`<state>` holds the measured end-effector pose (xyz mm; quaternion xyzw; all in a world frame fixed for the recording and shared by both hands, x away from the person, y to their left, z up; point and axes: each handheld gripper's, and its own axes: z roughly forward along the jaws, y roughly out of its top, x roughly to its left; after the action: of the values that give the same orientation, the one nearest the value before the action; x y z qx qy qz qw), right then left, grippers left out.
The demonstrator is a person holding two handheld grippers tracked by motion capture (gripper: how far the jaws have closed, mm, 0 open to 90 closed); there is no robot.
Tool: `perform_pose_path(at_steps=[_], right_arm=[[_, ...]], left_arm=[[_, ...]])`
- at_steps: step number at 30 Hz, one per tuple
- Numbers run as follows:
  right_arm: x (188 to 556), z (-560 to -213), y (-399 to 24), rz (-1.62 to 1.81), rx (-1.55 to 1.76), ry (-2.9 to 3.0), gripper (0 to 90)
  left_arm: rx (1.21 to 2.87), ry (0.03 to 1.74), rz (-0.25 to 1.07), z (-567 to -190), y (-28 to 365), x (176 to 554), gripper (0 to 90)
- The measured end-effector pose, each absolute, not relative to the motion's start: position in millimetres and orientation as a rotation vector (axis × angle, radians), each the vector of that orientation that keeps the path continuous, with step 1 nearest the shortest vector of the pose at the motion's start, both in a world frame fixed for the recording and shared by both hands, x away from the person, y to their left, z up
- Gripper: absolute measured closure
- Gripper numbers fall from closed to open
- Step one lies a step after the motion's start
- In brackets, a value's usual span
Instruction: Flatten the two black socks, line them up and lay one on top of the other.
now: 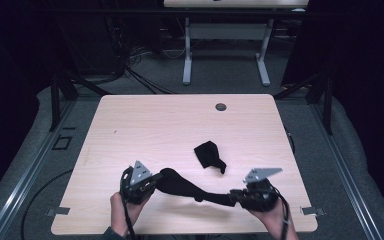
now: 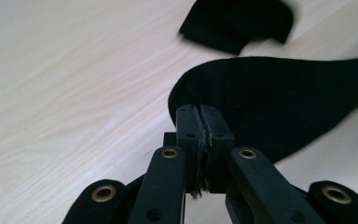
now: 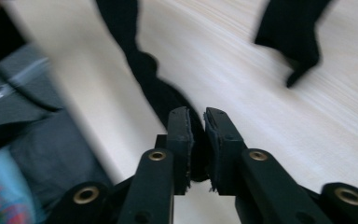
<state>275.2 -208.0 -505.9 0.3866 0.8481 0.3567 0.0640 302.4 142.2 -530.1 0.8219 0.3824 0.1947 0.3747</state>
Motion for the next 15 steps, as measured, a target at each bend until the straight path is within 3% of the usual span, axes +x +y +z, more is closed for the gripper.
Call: perform_pose_path(at_steps=[2, 3, 4, 6, 9, 15], right_arm=[[302.1, -529.7, -204.6, 0.996, 1.238, 2.541, 72.9], [310.5, -537.5, -204.2, 0.957, 1.273, 2.492, 67.9], [316.3, -543.5, -205.1, 0.987, 1.286, 2.449, 66.0], [314.1, -541.9, -207.8, 1.015, 1.305, 2.39, 63.1], [303.9, -538.3, -207.5, 1.035, 1.297, 2.376, 61.7], [293.4, -546.0, -193.4, 1.03, 1.252, 2.416, 59.1]], left_arm=[[2.144, 1.025, 0.518, -544.2, 137.6, 319.4, 84.3], [2.143, 1.053, 0.527, -548.5, 136.6, 325.8, 78.2], [2.132, 1.095, 0.513, -552.5, 135.6, 334.7, 65.1], [2.123, 1.115, 0.527, -551.8, 134.9, 339.2, 49.4], [2.143, 1.098, 0.552, -551.4, 133.1, 340.8, 39.4], [2.165, 1.111, 0.57, -560.2, 130.0, 350.1, 31.8]])
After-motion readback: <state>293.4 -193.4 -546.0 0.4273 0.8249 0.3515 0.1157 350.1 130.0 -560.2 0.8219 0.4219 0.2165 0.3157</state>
